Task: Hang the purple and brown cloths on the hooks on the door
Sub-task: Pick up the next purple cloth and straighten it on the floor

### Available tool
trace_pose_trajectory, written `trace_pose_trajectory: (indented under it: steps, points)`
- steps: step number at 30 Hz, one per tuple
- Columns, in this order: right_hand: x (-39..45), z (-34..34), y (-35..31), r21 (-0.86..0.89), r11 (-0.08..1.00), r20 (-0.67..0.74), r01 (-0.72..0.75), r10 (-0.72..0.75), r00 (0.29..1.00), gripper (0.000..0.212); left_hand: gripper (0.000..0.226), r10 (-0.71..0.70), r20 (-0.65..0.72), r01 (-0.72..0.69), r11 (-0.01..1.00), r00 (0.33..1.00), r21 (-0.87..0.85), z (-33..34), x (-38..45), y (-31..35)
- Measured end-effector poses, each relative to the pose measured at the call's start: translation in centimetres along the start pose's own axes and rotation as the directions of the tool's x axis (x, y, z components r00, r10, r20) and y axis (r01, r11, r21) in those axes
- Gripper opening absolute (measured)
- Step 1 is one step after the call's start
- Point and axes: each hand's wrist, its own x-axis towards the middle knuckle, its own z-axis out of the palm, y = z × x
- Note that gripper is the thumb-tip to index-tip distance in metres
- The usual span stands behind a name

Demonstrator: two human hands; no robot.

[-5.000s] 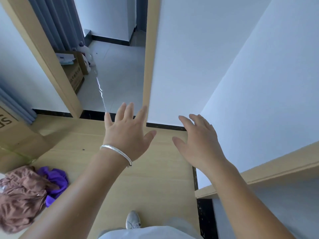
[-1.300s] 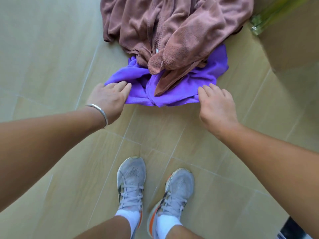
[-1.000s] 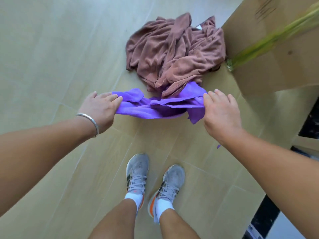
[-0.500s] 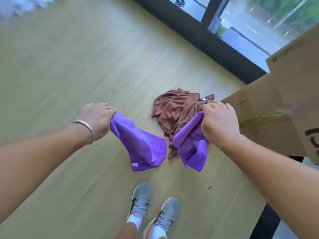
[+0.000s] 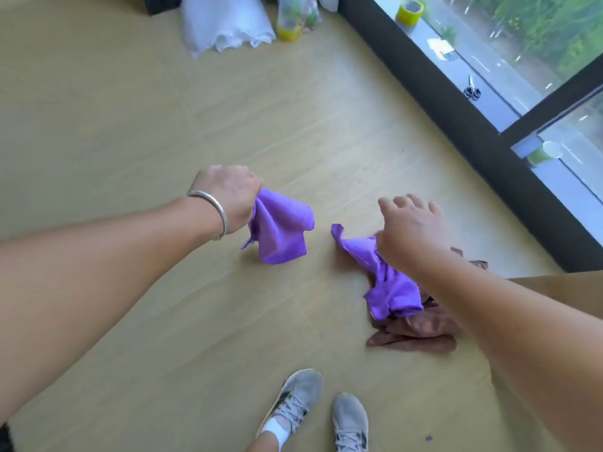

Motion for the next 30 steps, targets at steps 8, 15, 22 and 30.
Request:
trace_pose_trajectory:
  steps: [8, 15, 22, 30]
  points:
    - [0.4, -0.7, -10.2, 0.013, 0.951, -0.061, 0.308, -0.307, 0.950, 0.044, 0.026, -0.250, 0.207, 0.268, 0.961, 0.946, -0.066, -0.8, -6.0, -3.3]
    - [-2.7, -0.1, -13.4, 0.000, 0.869, -0.086, 0.495, -0.494, 0.865, 0.048, 0.020, -0.420, 0.265, 0.436, 0.900, 0.868, -0.001, -0.9, -11.7, -3.3]
    - [-5.9, 4.2, -12.8, -0.042, 0.833, 0.000, 0.551, -0.552, 0.834, 0.042, 0.011, -0.346, 0.546, 0.508, 0.843, 0.763, -0.176, 3.9, -15.7, 0.0]
    - [-9.8, 14.7, -14.0, -0.054, 0.807, 0.162, 0.588, -0.574, 0.803, 0.045, 0.015, -0.329, 0.529, 0.554, 0.757, 0.782, -0.346, 19.8, -21.7, 4.4]
